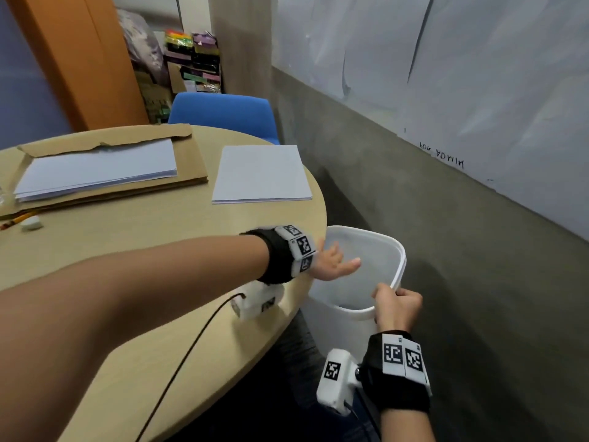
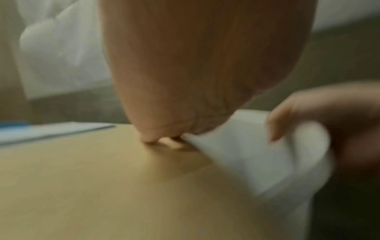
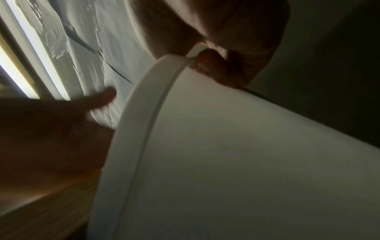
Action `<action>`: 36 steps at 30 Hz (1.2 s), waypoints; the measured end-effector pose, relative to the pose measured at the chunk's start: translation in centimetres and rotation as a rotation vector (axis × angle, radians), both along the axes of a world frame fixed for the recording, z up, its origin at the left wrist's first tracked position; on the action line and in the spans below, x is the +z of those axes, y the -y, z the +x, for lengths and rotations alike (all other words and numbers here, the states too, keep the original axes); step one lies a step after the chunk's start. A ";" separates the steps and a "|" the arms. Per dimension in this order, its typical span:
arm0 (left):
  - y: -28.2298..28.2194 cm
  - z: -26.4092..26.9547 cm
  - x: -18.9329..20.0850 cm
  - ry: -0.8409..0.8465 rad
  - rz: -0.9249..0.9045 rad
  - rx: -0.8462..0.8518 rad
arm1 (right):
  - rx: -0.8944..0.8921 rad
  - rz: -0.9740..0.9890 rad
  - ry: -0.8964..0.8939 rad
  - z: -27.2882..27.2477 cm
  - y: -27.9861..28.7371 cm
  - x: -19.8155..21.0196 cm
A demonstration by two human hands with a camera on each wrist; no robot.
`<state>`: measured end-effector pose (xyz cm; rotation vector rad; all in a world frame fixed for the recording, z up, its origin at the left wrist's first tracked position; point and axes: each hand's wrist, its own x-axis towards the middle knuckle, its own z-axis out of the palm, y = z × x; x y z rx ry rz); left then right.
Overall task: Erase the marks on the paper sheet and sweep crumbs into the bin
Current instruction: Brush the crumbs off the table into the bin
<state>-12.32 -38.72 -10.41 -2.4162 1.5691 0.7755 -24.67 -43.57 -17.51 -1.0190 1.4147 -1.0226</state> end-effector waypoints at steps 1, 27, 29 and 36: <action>0.7 -1.6 0.7 -0.093 -0.014 -0.036 | -0.002 0.007 0.011 0.1 0.0 0.0; -1.9 7.8 -0.5 -0.021 -0.038 0.251 | 0.075 0.065 -0.062 0.0 1.8 -3.5; -1.5 8.6 0.4 -0.096 -0.160 0.304 | 0.072 0.059 -0.073 -0.1 2.0 -3.3; -2.3 9.2 0.8 0.206 -0.020 0.447 | 0.031 0.037 -0.087 -0.4 2.5 -2.4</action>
